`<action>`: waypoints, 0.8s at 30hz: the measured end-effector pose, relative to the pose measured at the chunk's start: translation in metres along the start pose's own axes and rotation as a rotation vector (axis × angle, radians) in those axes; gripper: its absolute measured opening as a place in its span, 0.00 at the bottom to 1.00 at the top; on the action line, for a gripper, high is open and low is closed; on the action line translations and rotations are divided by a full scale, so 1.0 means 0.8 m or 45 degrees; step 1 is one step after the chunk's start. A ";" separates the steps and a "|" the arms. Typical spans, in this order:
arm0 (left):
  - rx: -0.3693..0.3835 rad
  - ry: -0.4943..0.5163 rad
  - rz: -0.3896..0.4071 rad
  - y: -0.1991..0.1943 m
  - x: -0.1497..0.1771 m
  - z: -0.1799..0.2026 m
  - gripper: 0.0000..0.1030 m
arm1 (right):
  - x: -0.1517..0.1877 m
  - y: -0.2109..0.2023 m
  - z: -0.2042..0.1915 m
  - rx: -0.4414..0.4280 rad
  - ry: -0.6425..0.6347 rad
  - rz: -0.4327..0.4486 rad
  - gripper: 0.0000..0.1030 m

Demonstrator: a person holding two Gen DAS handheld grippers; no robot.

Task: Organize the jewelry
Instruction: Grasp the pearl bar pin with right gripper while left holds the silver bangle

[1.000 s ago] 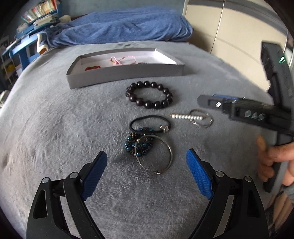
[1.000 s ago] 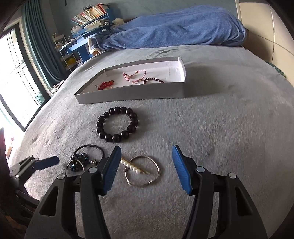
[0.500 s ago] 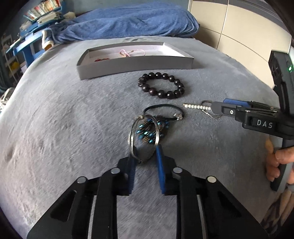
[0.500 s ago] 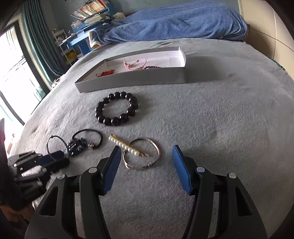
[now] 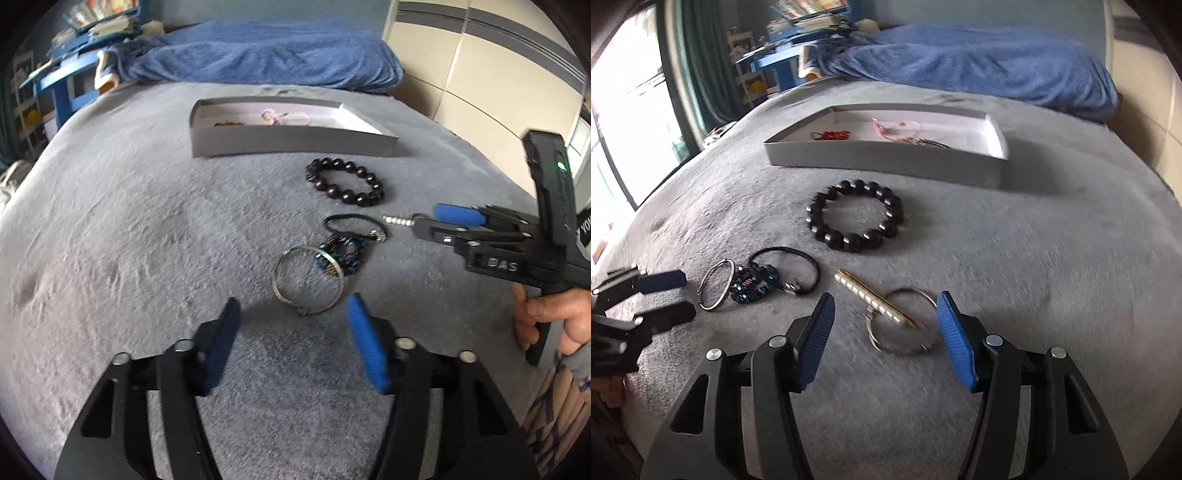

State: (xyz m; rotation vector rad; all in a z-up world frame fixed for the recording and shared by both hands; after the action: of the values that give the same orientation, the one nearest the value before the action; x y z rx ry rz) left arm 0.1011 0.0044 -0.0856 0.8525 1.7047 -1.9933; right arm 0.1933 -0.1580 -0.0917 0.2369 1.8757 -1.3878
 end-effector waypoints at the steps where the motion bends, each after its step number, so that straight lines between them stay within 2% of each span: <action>1: 0.000 0.013 0.002 0.001 -0.002 0.003 0.67 | -0.003 0.004 -0.004 -0.004 -0.023 -0.002 0.53; 2: -0.001 0.025 0.002 0.003 -0.004 0.005 0.67 | -0.004 0.008 -0.007 -0.005 -0.043 -0.008 0.52; 6: -0.005 0.043 -0.017 0.017 -0.010 0.008 0.67 | -0.004 0.021 -0.011 0.002 -0.078 -0.042 0.35; 9: -0.005 0.050 -0.052 0.030 -0.011 0.009 0.67 | -0.005 0.025 -0.008 0.009 -0.076 -0.047 0.28; 14: -0.010 0.045 -0.087 0.043 -0.011 0.007 0.67 | -0.006 0.025 -0.003 0.001 -0.044 -0.032 0.10; 16: -0.018 0.030 -0.080 0.042 -0.012 0.003 0.60 | -0.008 0.019 0.001 -0.003 -0.015 -0.010 0.07; 18: -0.015 -0.009 -0.073 0.040 -0.012 -0.004 0.47 | -0.010 0.013 0.007 -0.018 0.029 0.016 0.06; 21: 0.017 -0.055 -0.065 0.038 -0.012 -0.012 0.47 | -0.016 -0.001 0.022 -0.036 0.120 0.063 0.06; 24: 0.004 -0.035 -0.058 0.035 -0.011 -0.009 0.47 | -0.019 -0.009 0.033 -0.040 0.178 0.087 0.06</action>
State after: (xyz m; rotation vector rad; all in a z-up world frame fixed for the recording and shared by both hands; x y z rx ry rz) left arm 0.1265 0.0052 -0.1011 0.7908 1.7203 -2.0285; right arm 0.2121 -0.1797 -0.0793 0.3871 1.9827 -1.3239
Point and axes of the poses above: each gripper's, at about its wrist camera, not at the fingertips, and y roughly the way its jaws point, z to its right, x to its underside, the point moved 9 cm from there along y, roughly the way its jaws point, and after that the axes turned 4 degrees about -x, right-handed, at the moved point
